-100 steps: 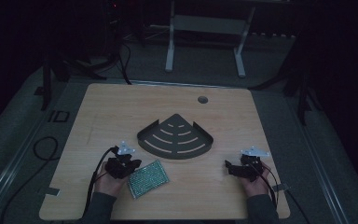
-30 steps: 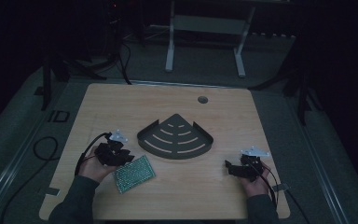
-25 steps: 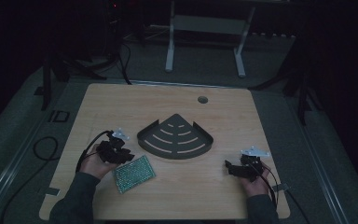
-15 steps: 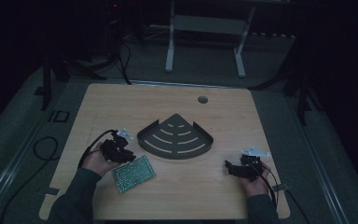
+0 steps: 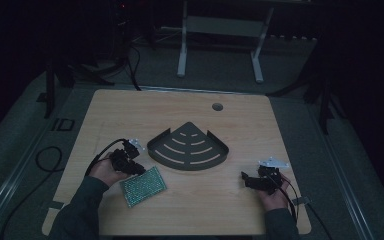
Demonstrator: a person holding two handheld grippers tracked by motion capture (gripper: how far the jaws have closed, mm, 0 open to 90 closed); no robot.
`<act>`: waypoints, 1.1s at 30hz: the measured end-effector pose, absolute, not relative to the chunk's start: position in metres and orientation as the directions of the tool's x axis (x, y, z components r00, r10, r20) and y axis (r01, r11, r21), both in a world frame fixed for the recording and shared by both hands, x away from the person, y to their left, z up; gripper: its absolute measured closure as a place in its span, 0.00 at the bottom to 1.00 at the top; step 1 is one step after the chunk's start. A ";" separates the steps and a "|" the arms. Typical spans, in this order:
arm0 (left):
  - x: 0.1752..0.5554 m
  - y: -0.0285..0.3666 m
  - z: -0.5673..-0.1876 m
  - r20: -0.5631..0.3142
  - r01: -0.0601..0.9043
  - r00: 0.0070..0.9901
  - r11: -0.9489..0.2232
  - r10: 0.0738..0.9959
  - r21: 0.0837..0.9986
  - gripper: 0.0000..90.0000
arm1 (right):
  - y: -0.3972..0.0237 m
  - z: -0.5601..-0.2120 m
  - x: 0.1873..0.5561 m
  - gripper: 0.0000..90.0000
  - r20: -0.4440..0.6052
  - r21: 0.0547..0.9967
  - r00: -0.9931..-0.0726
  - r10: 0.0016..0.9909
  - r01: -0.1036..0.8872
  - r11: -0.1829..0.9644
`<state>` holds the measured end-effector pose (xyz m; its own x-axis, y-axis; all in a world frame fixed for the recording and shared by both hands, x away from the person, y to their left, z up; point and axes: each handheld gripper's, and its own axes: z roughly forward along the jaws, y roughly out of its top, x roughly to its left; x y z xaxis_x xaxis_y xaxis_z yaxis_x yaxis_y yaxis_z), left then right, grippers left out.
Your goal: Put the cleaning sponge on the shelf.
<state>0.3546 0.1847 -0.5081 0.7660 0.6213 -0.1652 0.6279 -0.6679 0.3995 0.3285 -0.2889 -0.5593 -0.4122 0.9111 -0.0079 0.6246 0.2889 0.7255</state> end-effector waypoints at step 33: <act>0.360 0.188 -0.520 -0.242 0.686 0.724 -0.640 0.646 0.345 0.98 | -0.289 -0.559 0.328 0.18 -0.008 0.726 -0.412 0.911 0.625 0.289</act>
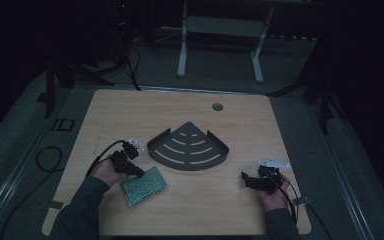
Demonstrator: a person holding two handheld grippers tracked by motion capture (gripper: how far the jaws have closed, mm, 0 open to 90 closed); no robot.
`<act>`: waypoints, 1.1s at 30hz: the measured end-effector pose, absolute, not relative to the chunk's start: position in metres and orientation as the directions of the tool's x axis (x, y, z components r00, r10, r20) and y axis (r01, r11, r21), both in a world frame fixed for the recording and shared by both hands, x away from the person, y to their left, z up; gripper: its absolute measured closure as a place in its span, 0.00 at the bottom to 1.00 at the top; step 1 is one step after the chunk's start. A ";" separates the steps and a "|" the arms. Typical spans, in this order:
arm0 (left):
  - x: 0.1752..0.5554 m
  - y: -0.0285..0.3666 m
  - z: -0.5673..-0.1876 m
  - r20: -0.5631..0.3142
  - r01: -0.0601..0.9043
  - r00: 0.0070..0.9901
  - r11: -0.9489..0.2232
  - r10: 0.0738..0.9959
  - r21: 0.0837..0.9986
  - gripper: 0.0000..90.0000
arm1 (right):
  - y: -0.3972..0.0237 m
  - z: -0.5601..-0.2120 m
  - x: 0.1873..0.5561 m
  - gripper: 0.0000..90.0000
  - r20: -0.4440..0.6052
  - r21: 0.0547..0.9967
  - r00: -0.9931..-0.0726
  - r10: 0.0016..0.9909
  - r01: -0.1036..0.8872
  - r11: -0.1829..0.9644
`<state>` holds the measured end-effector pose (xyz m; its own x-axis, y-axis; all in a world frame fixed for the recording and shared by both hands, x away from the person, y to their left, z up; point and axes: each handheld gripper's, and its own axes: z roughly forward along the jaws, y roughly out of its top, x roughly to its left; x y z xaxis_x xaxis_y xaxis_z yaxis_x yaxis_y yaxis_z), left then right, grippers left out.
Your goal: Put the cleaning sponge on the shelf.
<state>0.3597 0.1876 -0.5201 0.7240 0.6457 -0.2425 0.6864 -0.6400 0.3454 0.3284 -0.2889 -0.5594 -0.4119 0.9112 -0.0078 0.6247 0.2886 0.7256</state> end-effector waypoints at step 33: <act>0.367 0.183 -0.469 -0.186 0.669 0.740 -0.679 0.647 0.303 1.00 | -0.289 -0.559 0.328 0.18 -0.008 0.726 -0.412 0.911 0.625 0.289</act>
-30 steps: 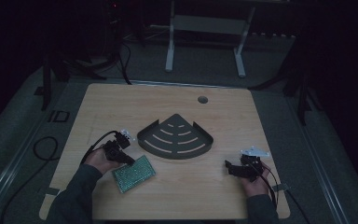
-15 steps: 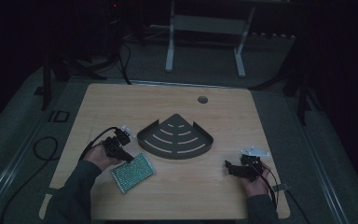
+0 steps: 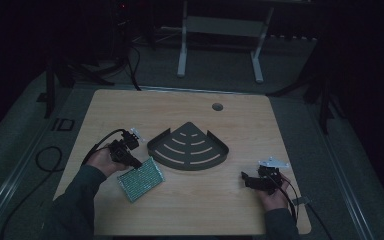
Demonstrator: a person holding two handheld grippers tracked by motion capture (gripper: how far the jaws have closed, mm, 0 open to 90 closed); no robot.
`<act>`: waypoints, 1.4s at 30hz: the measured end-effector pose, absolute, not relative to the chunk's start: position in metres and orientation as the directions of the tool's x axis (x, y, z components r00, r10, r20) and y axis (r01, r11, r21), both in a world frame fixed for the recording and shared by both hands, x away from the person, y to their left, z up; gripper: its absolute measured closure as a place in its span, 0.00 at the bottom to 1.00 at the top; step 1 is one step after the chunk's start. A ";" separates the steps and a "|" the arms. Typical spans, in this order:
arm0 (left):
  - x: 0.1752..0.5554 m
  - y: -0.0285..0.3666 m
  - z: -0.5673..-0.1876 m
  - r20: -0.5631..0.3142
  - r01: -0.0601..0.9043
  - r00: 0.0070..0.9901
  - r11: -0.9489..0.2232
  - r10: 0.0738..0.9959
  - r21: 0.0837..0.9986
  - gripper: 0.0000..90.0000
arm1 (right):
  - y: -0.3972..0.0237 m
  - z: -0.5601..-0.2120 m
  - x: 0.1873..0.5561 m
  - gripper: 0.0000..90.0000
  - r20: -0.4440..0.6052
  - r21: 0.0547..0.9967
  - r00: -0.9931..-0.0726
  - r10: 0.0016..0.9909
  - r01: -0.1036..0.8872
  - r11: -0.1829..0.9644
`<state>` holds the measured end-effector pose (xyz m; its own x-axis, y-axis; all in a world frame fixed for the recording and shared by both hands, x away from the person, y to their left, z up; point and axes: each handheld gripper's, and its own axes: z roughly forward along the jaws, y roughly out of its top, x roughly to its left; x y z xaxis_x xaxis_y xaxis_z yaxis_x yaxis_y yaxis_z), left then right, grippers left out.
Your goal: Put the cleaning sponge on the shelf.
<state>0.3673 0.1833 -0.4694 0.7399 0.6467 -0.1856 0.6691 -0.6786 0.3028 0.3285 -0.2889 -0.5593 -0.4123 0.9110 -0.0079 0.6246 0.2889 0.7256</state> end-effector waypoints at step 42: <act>0.389 0.176 -0.417 -0.101 0.669 0.725 -0.661 0.681 0.340 1.00 | -0.289 -0.559 0.329 0.18 -0.008 0.726 -0.413 0.911 0.624 0.289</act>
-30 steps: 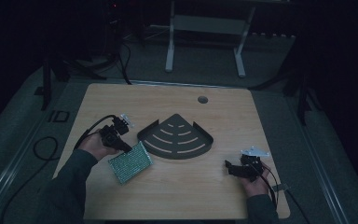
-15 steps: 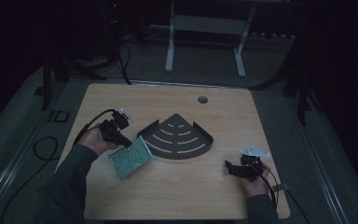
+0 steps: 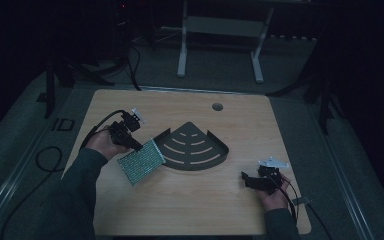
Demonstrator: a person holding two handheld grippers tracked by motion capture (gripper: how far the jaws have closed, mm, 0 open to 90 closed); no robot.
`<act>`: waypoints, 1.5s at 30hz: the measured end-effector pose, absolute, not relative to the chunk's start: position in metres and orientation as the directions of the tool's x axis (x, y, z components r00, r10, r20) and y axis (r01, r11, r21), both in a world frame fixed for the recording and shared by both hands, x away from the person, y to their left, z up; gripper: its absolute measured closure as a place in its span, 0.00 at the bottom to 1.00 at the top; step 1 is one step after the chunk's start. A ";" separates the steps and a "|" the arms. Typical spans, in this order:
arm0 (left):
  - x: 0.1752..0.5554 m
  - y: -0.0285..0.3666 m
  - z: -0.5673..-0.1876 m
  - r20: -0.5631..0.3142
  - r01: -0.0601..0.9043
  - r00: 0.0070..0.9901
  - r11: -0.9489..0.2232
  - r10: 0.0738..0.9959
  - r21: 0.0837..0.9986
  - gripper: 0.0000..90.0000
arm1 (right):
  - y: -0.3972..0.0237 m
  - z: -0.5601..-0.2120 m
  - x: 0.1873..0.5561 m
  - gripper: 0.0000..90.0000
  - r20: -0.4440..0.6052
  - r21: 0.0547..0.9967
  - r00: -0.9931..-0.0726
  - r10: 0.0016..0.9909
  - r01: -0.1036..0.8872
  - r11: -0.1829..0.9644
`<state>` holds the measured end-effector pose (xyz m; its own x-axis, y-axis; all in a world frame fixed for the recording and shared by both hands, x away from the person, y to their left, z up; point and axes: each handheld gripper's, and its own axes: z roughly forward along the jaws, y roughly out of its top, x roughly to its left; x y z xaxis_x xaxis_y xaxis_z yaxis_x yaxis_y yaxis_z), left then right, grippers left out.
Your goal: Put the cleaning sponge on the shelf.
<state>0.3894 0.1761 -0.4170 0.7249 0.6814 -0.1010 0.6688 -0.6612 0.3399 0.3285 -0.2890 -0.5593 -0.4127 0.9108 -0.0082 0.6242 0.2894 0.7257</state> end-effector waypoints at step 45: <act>0.437 0.123 -0.401 -0.037 0.656 0.723 -0.668 0.690 0.351 1.00 | -0.289 -0.559 0.328 0.18 -0.006 0.726 -0.411 0.911 0.625 0.287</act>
<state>0.4373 0.1230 -0.4008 0.7228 0.6901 -0.0373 0.6561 -0.6682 0.3509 0.3285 -0.2888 -0.5593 -0.4114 0.9114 -0.0064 0.6250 0.2873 0.7258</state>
